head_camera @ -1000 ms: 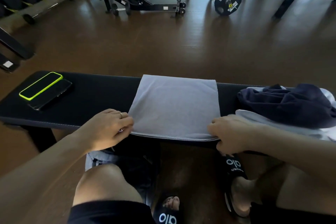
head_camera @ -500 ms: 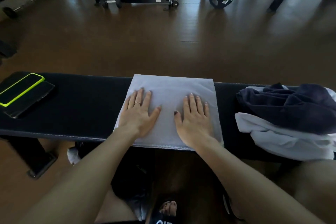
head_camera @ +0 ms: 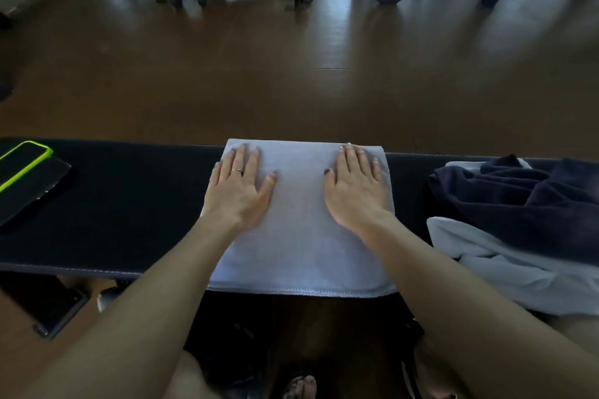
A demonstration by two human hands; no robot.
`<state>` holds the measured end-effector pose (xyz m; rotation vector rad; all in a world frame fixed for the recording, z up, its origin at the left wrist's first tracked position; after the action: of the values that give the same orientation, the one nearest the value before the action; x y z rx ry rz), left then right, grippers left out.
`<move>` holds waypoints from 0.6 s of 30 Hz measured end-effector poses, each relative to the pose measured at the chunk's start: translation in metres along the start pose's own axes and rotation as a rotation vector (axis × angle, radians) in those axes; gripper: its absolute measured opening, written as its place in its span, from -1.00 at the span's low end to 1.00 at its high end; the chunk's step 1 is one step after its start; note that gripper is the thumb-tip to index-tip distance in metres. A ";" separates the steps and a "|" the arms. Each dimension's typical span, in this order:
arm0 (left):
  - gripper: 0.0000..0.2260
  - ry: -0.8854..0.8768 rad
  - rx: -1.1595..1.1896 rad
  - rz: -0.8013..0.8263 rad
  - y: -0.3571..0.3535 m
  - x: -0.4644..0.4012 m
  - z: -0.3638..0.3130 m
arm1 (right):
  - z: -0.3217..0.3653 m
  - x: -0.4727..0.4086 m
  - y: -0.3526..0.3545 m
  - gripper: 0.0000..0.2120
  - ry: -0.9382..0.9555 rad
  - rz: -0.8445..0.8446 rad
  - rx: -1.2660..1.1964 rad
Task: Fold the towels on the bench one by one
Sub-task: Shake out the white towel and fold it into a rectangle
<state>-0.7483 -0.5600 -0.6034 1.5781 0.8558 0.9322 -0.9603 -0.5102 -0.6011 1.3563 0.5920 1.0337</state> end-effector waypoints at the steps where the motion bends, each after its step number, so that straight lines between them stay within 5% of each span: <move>1: -0.34 0.000 0.004 0.008 -0.001 -0.002 0.000 | -0.003 0.000 0.001 -0.40 -0.010 -0.009 0.003; 7: -0.37 -0.040 -0.033 -0.105 0.026 -0.035 -0.022 | 0.028 -0.027 0.017 -0.40 0.110 -0.079 -0.016; 18: -0.36 -0.015 -0.009 -0.104 0.018 -0.032 -0.013 | -0.048 -0.075 0.042 -0.43 -0.191 0.085 -0.008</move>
<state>-0.7727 -0.5862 -0.5883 1.5160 0.9128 0.8477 -1.0467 -0.5551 -0.5849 1.4636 0.3908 0.9600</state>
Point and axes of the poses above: each hand's wrist, its own x-axis away from the middle knuckle, its own y-axis out of the back of the hand, z = x × y, the point moved 3 cm from there along -x, towards the middle knuckle, and after that the axes turned 15 degrees about -y, right-handed, at the moved point
